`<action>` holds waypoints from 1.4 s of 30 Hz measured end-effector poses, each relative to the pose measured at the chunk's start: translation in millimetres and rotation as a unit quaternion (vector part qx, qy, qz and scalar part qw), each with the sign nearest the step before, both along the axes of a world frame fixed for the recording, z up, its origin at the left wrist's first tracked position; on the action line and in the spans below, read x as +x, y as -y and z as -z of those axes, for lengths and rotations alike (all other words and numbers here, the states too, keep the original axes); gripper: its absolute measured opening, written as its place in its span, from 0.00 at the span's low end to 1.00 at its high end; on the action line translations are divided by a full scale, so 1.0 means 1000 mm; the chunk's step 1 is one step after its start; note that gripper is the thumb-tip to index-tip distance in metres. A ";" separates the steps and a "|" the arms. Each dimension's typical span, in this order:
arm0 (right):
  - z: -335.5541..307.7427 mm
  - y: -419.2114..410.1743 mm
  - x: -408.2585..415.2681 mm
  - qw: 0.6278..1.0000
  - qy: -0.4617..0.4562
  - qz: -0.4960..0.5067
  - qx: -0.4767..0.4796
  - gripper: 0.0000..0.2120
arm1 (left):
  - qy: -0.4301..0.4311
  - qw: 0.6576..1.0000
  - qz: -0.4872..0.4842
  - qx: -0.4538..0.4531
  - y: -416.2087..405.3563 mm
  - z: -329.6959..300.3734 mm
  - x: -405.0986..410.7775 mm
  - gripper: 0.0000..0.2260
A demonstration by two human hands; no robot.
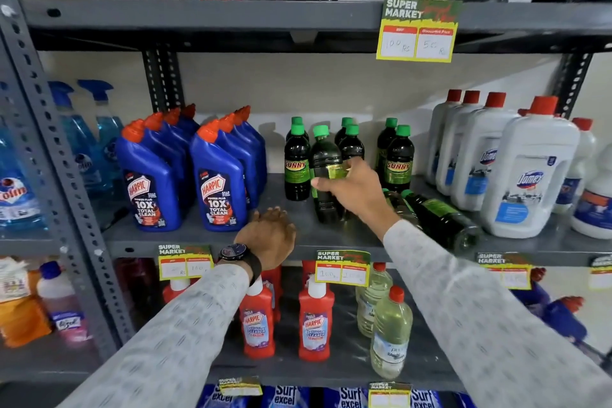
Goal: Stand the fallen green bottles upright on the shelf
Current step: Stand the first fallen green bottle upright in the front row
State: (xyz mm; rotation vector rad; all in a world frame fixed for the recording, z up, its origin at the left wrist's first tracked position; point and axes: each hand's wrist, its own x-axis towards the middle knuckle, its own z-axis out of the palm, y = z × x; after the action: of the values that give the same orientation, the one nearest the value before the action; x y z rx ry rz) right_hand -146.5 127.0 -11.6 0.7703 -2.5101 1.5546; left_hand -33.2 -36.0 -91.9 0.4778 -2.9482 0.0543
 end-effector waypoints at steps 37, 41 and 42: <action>0.068 0.003 0.005 0.987 0.001 -0.076 -0.141 0.40 | -0.036 0.999 0.005 0.029 0.010 0.011 -0.011 0.28; 0.067 -0.004 0.001 0.965 0.068 -0.178 -0.182 0.33 | -0.034 0.999 0.006 0.031 0.009 0.011 -0.011 0.27; 0.066 -0.006 -0.001 0.960 0.078 -0.191 -0.189 0.31 | -0.035 0.999 0.005 0.031 0.009 0.011 -0.011 0.27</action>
State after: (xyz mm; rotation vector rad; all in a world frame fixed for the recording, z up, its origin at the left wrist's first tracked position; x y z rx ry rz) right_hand -147.8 132.9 -78.0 1.1545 -2.1317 2.2138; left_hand -43.9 -44.6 -102.8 0.4633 -2.8913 -0.0547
